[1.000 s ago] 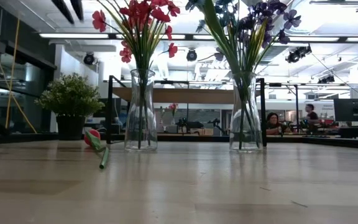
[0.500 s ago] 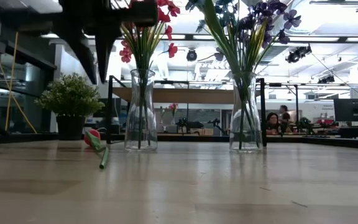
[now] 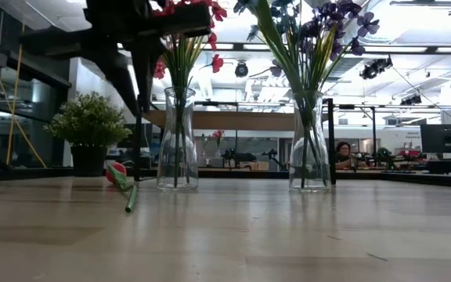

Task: Pick and place flowers into a vace then onto a shelf
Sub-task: Put the orange flower into the left transparent vase

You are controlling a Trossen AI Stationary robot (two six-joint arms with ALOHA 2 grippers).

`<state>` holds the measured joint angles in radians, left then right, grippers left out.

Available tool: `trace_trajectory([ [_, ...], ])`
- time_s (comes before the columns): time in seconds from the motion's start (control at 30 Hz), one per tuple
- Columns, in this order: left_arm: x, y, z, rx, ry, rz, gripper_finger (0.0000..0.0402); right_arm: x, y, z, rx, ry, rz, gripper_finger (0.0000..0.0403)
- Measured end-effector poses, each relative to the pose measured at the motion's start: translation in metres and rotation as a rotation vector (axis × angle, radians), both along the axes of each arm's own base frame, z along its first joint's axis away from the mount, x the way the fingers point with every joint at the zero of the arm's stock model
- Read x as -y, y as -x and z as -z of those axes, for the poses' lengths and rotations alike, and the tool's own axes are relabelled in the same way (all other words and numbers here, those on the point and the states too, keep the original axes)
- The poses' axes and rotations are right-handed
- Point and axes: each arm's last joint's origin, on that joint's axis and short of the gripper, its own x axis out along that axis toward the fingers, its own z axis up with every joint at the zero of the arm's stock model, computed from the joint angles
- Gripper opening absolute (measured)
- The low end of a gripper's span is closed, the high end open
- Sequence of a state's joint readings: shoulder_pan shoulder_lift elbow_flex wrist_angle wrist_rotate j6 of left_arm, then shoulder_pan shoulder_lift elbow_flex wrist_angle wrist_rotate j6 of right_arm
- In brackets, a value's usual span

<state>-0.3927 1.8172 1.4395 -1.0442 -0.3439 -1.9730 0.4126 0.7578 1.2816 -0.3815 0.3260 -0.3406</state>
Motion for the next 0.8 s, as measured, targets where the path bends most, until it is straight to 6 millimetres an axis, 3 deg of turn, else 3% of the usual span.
trace_trajectory([
  [0.4, 0.003, -0.002, 0.001, 0.002, 0.044, 0.038, 0.0081, 0.0, 0.0, 0.001, -0.012, -0.019, -0.01, 0.0067],
  [0.8, 0.008, -0.013, 0.024, -0.025, 0.076, -0.012, 0.0081, 0.0, 0.0, 0.003, -0.027, -0.011, -0.01, 0.0067],
])
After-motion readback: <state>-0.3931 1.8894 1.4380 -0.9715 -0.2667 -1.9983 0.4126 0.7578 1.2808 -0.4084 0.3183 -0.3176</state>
